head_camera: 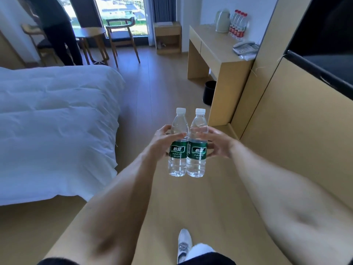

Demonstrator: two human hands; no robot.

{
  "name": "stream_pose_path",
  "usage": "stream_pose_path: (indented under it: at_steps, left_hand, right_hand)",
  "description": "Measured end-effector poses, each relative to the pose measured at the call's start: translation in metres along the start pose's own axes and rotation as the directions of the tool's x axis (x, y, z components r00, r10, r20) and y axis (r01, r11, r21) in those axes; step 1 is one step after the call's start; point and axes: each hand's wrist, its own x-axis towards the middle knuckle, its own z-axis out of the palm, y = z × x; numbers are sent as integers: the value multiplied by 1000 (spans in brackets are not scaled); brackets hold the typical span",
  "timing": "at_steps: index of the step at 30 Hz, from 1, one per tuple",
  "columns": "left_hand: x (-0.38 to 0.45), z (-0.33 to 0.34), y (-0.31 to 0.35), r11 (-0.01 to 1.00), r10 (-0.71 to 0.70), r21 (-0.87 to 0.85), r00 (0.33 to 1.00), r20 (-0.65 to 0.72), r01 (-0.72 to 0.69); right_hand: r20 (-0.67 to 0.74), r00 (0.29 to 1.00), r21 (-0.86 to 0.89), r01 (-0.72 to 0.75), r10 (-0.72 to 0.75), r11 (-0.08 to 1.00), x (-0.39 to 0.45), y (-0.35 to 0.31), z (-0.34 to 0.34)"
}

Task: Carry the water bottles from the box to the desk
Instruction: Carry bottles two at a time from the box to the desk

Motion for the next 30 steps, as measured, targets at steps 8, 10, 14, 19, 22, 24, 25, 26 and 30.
stream_pose_path:
  at_steps: [8,10,14,19,22,24,25,26,30]
  left_hand:
    - [116,-35,62,1000,22,23,999,-44,-21]
    - [143,-44,74,999,29,29,998,-50,-28]
    - [201,-64,92,999,31,21,999,-44,-30]
    - [286,-95,118,999,29,26,999,-23,-29]
    - [345,-115,141,999,45,25,999,23,-45]
    - [383,-127,158,998,42,38,998,47,-44]
    - [400,-135,167,998,37,49,998,57,-40]
    - [417,-143,176,998,36,53,997,71,-39]
    - [484,-172,216,997,39,68,992,121,-47]
  right_hand:
    - [51,999,-21,21,-19,1000,125,-77,-24]
    - [48,999,-25,25,-23,999,152,-92,-27]
    - [36,999,-27,22,-21,999,207,-120,-31]
    - [-5,999,-28,42,-42,999,281,-158,-35]
    - [-55,996,-21,64,-65,998,330,-187,-38]
    - [-100,994,-11,53,-53,999,362,-209,-40]
    - [-117,992,-1,45,-45,999,377,-219,-39]
    - [-131,990,6,50,-49,999,393,-228,-38]
    - [-196,976,1,93,-91,996,450,-271,-36]
